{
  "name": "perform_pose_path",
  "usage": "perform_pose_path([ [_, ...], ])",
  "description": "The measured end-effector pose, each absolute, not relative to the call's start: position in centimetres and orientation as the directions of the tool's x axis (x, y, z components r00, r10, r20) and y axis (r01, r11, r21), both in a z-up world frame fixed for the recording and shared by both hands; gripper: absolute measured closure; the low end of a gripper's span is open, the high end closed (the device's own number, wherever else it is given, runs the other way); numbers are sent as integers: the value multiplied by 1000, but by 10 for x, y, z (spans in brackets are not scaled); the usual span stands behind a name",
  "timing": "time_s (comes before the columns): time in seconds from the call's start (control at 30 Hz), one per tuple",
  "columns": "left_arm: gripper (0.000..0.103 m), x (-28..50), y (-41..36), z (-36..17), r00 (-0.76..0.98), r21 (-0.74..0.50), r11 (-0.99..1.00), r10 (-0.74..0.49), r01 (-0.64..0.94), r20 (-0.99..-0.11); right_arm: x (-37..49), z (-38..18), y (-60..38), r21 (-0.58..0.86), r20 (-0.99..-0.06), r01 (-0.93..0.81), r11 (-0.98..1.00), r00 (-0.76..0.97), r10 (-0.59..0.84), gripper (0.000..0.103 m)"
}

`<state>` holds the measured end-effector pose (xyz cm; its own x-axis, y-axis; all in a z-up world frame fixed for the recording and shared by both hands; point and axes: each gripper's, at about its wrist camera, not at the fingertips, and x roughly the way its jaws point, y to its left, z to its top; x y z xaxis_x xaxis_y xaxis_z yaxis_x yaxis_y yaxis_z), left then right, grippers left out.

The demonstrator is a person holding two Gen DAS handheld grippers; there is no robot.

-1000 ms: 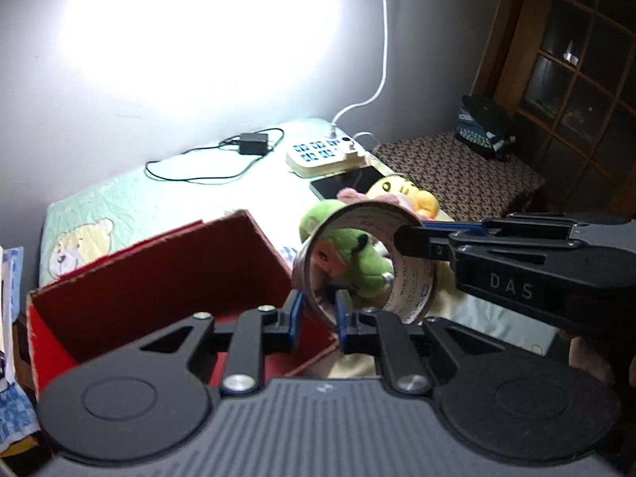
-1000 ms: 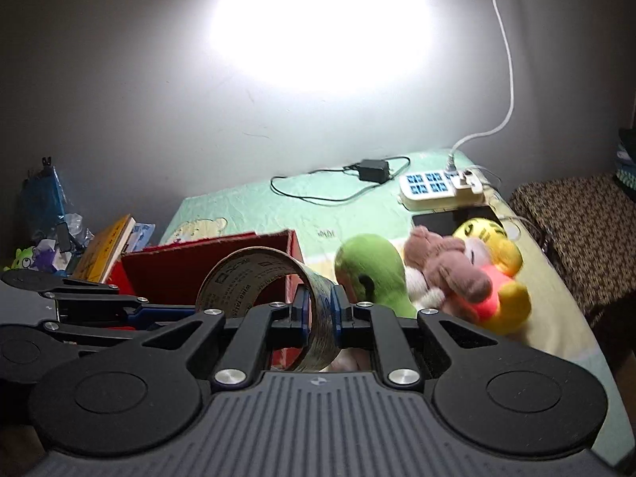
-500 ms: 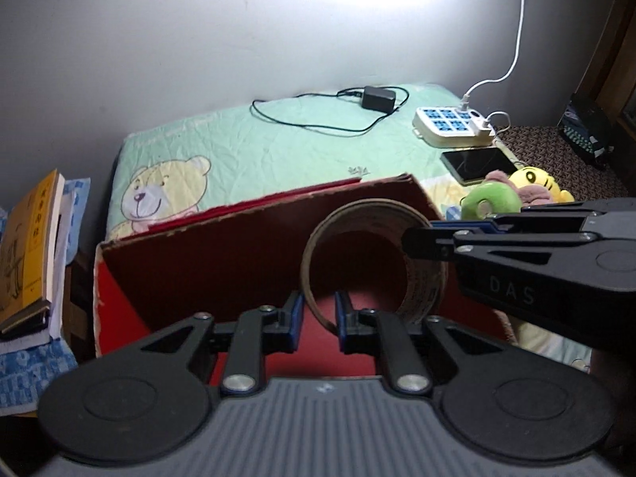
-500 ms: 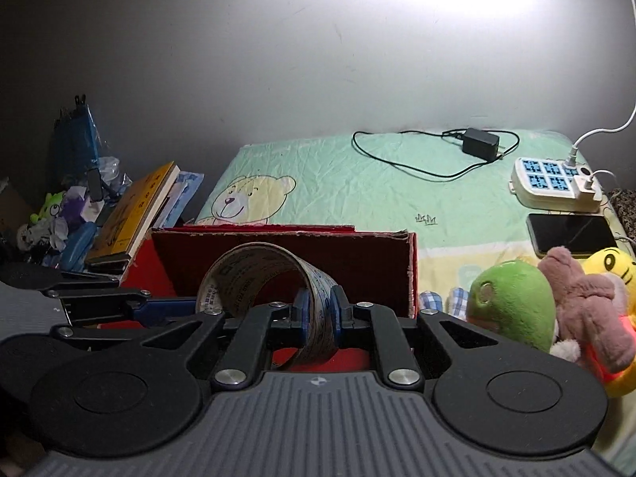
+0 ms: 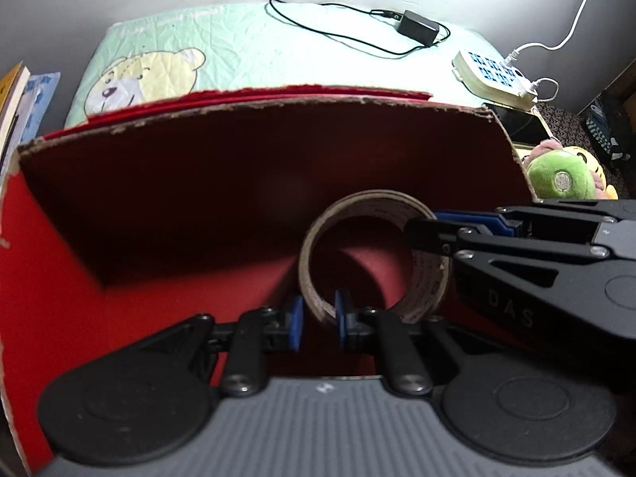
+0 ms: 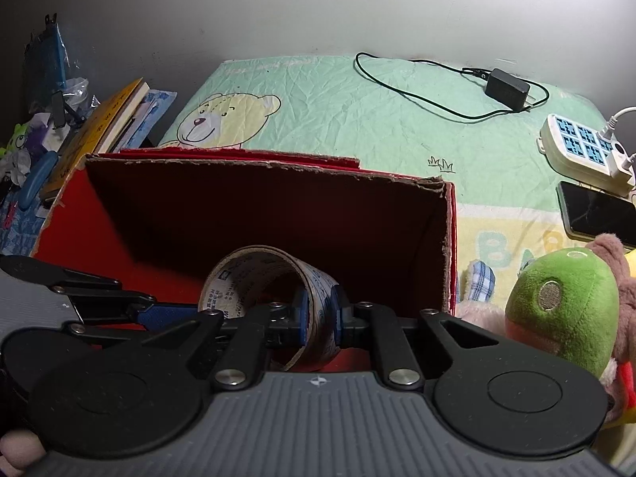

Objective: Organize objects
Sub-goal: 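Lift the tape roll with the right gripper and carry it into the red box, then lower the tape roll onto the box floor and open the right gripper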

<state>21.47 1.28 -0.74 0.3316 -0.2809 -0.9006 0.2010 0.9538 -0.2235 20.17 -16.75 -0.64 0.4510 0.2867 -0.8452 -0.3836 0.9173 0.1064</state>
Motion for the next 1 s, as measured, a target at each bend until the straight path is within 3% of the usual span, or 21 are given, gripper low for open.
perform_pose_path([
  [0.13,90,218,16,-14,317,-241,955,-285,173,-905,204,-8,-164,94,-846,-396,913,451,283,90],
  [0.23,83,218,19,-16,321,-252,954,-292,159,-901,204,-8,-164,93,-842,-393,915,459,283,89],
  [0.33,67,215,23,-12,346,-248,958,-283,144,-895,203,-4,-166,101,-834,-390,915,469,292,87],
  [0.47,63,204,37,4,395,-263,956,-293,129,-871,199,6,-175,129,-814,-364,922,492,308,86],
  [0.53,46,194,48,15,446,-258,960,-280,112,-850,197,9,-181,185,-810,-348,919,476,343,82],
  [0.6,40,184,55,25,500,-204,975,-219,86,-838,195,11,-185,265,-807,-333,905,436,397,82],
  [0.83,38,164,73,46,567,-81,997,-63,-8,-821,181,2,-156,401,-802,-344,849,315,507,82],
  [1.0,37,164,75,45,567,-3,999,28,-53,-823,184,-20,-132,432,-822,-302,850,257,509,82],
])
